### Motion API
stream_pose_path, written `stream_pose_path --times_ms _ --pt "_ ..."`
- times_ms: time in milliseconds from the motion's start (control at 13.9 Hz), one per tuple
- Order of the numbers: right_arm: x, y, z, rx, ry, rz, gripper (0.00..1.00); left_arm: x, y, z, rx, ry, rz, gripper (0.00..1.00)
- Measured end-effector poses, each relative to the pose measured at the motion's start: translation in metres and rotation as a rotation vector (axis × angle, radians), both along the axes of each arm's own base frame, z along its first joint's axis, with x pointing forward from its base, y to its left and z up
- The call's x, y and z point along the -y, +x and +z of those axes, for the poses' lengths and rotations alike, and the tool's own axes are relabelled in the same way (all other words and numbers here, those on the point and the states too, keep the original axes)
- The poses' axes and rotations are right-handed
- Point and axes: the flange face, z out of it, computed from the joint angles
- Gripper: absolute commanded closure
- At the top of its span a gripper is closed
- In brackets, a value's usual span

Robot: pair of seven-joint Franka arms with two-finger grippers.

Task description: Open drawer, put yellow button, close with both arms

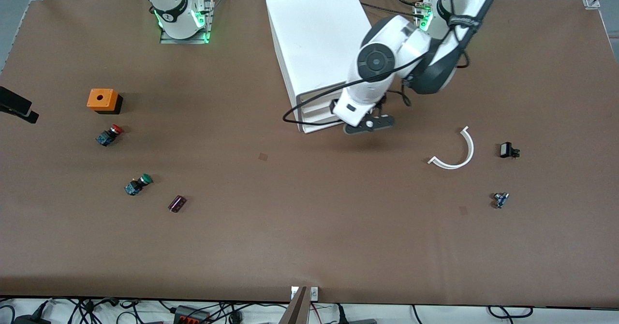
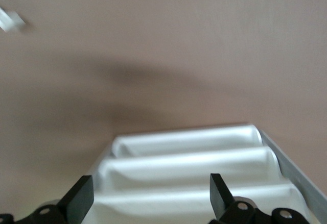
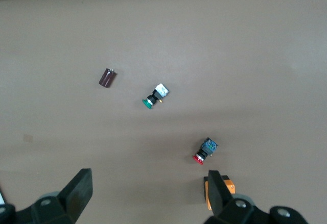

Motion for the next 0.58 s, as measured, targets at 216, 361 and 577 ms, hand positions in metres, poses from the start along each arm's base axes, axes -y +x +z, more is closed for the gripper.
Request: stream_pose_path --times_ms 216,361,577 --pt "0.002 -0.017 -0.015 -0.010 -0.008 0.000 0.00 -0.071 0.046 0.051 0.038 0.029 -0.134 0.00" --pt "0.002 -0.032 -0.024 -0.012 -0.026 0.004 0.00 -0.116 0.070 0.078 0.054 0.003 -0.209 0.00" --pt "-0.001 -0.047 -0.024 -0.017 -0.025 0.010 0.00 -0.195 0.095 0.111 0.061 -0.020 -0.283 0.00"
